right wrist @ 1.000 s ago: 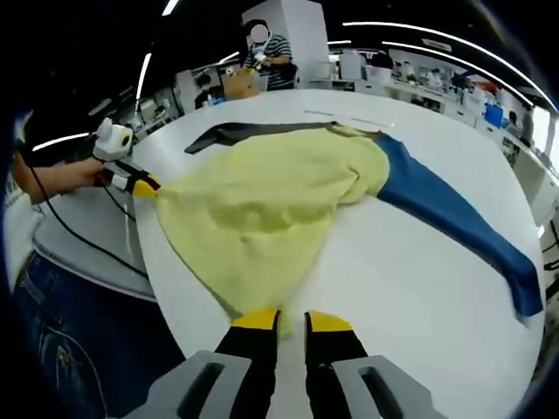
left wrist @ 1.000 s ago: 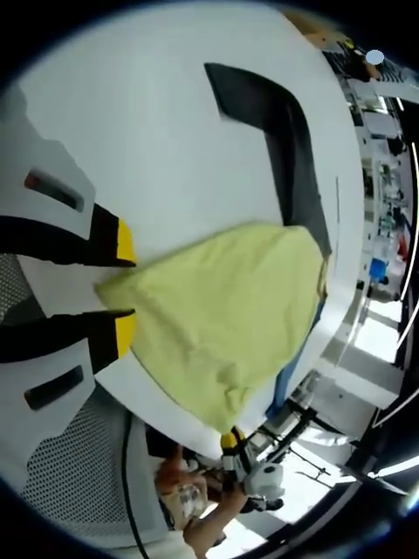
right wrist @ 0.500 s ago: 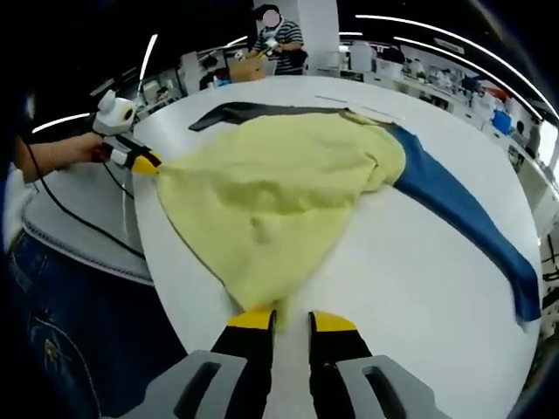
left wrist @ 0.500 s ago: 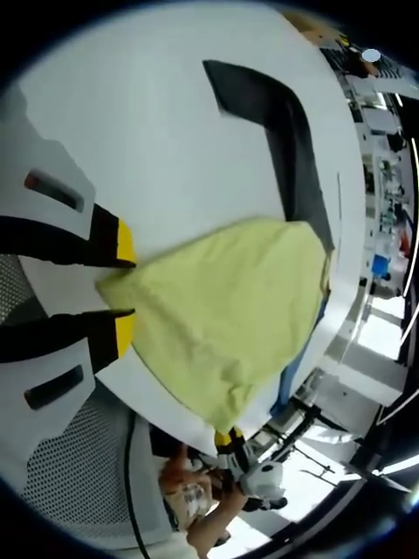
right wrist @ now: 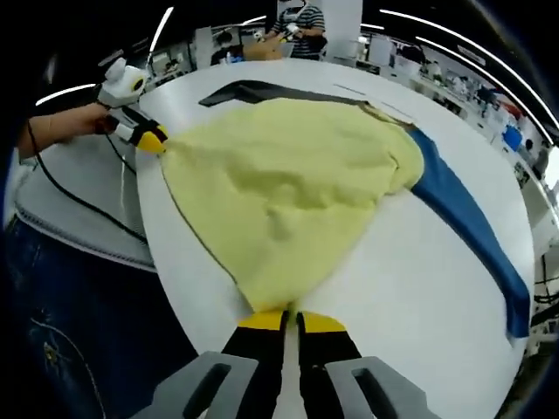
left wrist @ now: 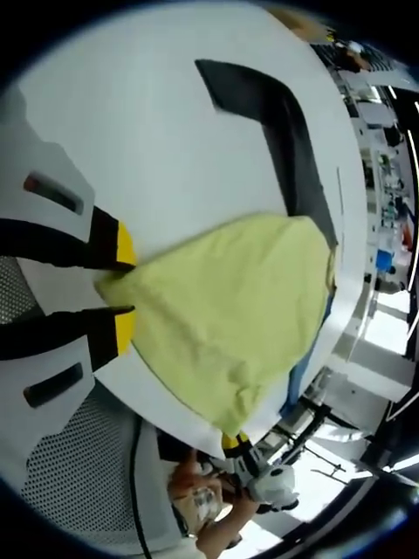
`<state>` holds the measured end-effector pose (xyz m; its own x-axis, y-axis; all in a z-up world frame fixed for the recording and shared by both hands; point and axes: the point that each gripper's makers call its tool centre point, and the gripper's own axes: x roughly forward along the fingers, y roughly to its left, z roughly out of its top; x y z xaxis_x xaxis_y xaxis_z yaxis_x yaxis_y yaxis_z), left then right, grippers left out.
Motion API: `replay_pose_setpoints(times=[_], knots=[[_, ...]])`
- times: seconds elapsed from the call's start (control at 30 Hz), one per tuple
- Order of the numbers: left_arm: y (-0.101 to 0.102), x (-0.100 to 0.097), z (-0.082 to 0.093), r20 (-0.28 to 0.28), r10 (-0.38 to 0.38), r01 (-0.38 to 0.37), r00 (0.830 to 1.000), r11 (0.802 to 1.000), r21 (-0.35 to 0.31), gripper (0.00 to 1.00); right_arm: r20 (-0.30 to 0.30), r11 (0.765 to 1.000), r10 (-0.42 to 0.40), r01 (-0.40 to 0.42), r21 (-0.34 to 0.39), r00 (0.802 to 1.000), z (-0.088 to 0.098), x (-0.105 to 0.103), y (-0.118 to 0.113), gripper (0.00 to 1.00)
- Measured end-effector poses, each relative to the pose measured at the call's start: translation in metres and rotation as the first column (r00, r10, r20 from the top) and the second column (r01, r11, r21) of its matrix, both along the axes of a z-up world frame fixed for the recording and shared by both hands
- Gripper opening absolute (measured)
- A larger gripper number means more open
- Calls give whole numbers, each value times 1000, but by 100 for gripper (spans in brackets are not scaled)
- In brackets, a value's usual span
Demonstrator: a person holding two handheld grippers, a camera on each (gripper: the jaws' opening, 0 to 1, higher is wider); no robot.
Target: Fold the garment on the visible template until the final outline fits inside the template.
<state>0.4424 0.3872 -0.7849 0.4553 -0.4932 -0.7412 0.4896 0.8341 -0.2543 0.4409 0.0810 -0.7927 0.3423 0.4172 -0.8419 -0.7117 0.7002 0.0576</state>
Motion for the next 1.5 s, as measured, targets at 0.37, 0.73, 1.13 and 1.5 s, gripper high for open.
replay_pose_setpoints(times=[0.37, 0.73, 1.13, 1.5], knots=[[3, -1, -3, -19, 17, -17, 1000, 1000, 4, 1, -38, 998, -51, 52, 38, 998, 1, 2, -2, 0], [7, 2, 20, -11, 111, -112, 994, 988, -103, 1, 7, 973, -217, 215, 88, 976, 19, -2, -29, 0], [0, -19, 15, -92, 96, -104, 991, 991, -85, 1, 76, 927, -371, 364, 85, 926, 30, -17, -46, 0], [5, -28, 5, -118, 66, -69, 991, 998, -17, 1, 14, 899, -435, 433, 58, 900, 14, -32, -45, 0]])
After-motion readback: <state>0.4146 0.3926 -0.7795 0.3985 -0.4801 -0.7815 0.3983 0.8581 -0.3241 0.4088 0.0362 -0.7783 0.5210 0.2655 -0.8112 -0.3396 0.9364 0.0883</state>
